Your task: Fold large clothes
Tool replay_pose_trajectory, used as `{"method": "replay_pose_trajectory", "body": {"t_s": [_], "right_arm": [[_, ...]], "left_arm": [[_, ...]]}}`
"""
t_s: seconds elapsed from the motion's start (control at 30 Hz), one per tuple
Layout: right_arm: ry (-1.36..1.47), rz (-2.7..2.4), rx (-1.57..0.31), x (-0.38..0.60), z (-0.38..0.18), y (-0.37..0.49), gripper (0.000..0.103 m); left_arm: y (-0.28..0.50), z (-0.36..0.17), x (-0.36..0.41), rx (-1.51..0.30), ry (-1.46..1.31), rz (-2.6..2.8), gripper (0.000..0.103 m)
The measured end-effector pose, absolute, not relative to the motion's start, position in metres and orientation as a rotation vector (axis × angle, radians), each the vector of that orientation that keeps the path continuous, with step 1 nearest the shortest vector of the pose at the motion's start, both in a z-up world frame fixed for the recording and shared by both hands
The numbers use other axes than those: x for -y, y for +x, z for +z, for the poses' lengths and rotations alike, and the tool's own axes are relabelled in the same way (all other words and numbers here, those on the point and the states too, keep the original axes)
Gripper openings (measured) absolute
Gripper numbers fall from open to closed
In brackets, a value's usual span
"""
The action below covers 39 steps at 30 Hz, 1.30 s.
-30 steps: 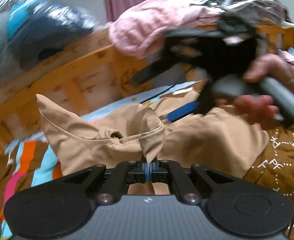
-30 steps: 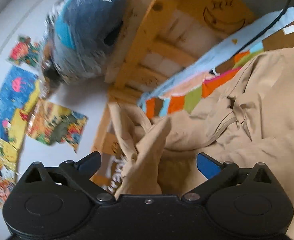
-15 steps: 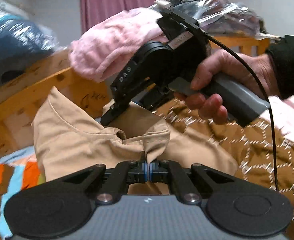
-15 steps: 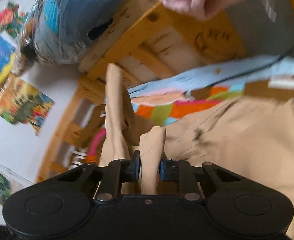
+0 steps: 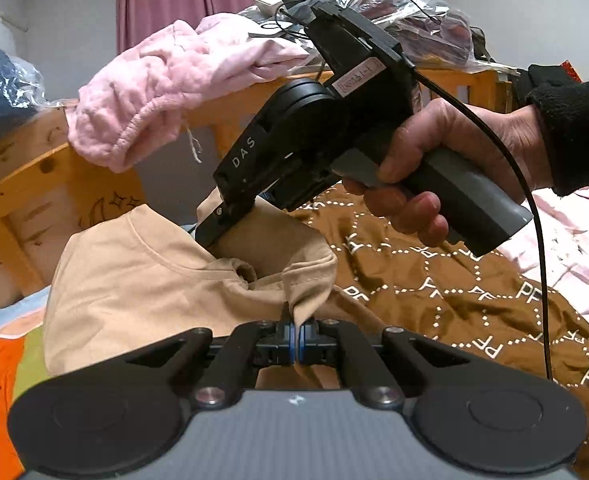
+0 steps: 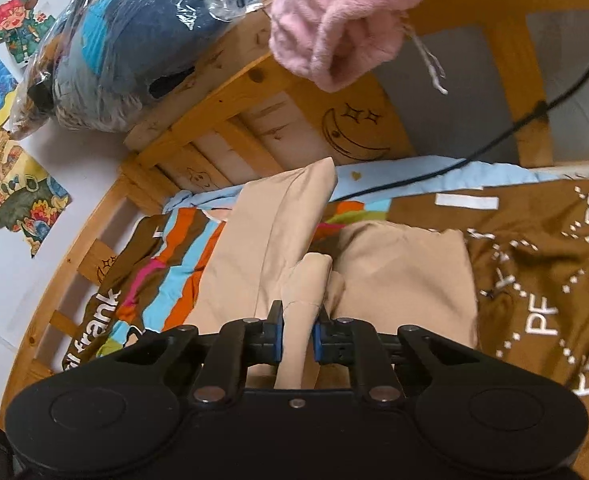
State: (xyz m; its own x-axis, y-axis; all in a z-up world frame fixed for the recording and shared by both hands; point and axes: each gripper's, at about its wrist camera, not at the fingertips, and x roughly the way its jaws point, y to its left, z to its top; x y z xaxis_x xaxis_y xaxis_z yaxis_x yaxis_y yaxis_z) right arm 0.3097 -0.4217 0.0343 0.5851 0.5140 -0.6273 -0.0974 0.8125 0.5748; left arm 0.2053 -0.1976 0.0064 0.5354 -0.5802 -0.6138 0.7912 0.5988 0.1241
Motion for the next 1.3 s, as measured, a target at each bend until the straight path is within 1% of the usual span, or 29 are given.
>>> {"method": "replay_pose_trajectory", "body": {"t_s": [0.13, 0.27, 0.37, 0.5, 0.53, 0.57, 0.6, 0.63, 0.67, 0.7, 0.73, 0.77, 0.8, 0.83, 0.9, 0.97, 1.0, 1.03, 1.07, 1.13, 1.2, 1.23, 1.27, 1.3], "right_arm": [[0.507, 0.354, -0.875, 0.427, 0.034, 0.299, 0.014], [0.403, 0.319, -0.88, 0.428, 0.029, 0.287, 0.014], [0.394, 0.283, -0.914, 0.438, 0.013, 0.28, 0.014], [0.343, 0.222, -0.957, 0.447, -0.015, 0.276, 0.014], [0.335, 0.207, -0.965, 0.449, -0.02, 0.275, 0.018], [0.334, 0.199, -0.964, 0.452, -0.022, 0.273, 0.023], [0.336, 0.191, -0.957, 0.454, -0.021, 0.27, 0.026], [0.334, 0.189, -0.949, 0.456, -0.018, 0.268, 0.031], [0.318, 0.187, -0.94, 0.456, -0.015, 0.267, 0.035], [0.284, 0.184, -0.928, 0.455, -0.009, 0.268, 0.035], [0.247, 0.184, -0.913, 0.452, -0.002, 0.269, 0.039], [0.223, 0.184, -0.899, 0.45, 0.004, 0.272, 0.047], [0.205, 0.176, -0.883, 0.449, 0.011, 0.275, 0.052], [0.192, 0.168, -0.865, 0.448, 0.017, 0.278, 0.061], [0.153, 0.151, -0.811, 0.444, 0.027, 0.284, 0.066], [0.143, 0.161, -0.792, 0.437, 0.031, 0.292, 0.078], [0.154, 0.177, -0.791, 0.435, 0.029, 0.297, 0.082], [0.174, 0.194, -0.799, 0.431, 0.026, 0.303, 0.089], [0.205, 0.212, -0.824, 0.429, 0.021, 0.311, 0.091], [0.29, 0.242, -0.876, 0.425, 0.005, 0.327, 0.091], [0.387, 0.257, -0.915, 0.423, -0.012, 0.34, 0.086], [0.439, 0.272, -0.939, 0.422, -0.02, 0.346, 0.074], [0.474, 0.277, -0.952, 0.421, -0.026, 0.349, 0.05], [0.488, 0.275, -0.96, 0.419, -0.03, 0.351, 0.033]], "left_arm": [[0.203, -0.002, 0.209, -0.581, 0.406, -0.876, 0.0], [0.204, -0.021, 0.221, -0.638, 0.378, -0.915, 0.0], [0.215, -0.038, 0.225, -0.723, 0.304, -0.951, 0.0], [0.222, -0.061, 0.23, -0.782, 0.3, -0.957, 0.002], [0.222, -0.059, 0.229, -0.785, 0.287, -0.963, 0.008], [0.221, -0.055, 0.225, -0.778, 0.262, -0.981, 0.019], [0.22, -0.05, 0.221, -0.765, 0.241, -1.0, 0.029], [0.217, -0.044, 0.218, -0.751, 0.224, -1.023, 0.05], [0.214, -0.038, 0.215, -0.735, 0.207, -1.039, 0.067], [0.21, -0.032, 0.21, -0.715, 0.179, -1.047, 0.072], [0.207, -0.025, 0.207, -0.701, 0.156, -1.05, 0.077], [0.204, -0.02, 0.204, -0.693, 0.143, -1.056, 0.078], [0.202, -0.013, 0.2, -0.686, 0.137, -1.056, 0.078], [0.2, -0.007, 0.195, -0.675, 0.131, -1.038, 0.08], [0.198, 0.008, 0.179, -0.634, 0.105, -0.96, 0.087], [0.2, 0.021, 0.159, -0.596, 0.08, -0.873, 0.094], [0.203, 0.026, 0.15, -0.585, 0.073, -0.822, 0.095], [0.206, 0.029, 0.143, -0.578, 0.07, -0.782, 0.098], [0.211, 0.031, 0.133, -0.574, 0.072, -0.722, 0.101], [0.224, 0.029, 0.121, -0.592, 0.089, -0.612, 0.101], [0.239, 0.022, 0.105, -0.627, 0.068, -0.546, 0.101], [0.246, 0.017, 0.099, -0.647, 0.056, -0.532, 0.101], [0.254, 0.011, 0.093, -0.679, 0.036, -0.521, 0.101], [0.259, 0.007, 0.085, -0.707, 0.014, -0.517, 0.101]]}}
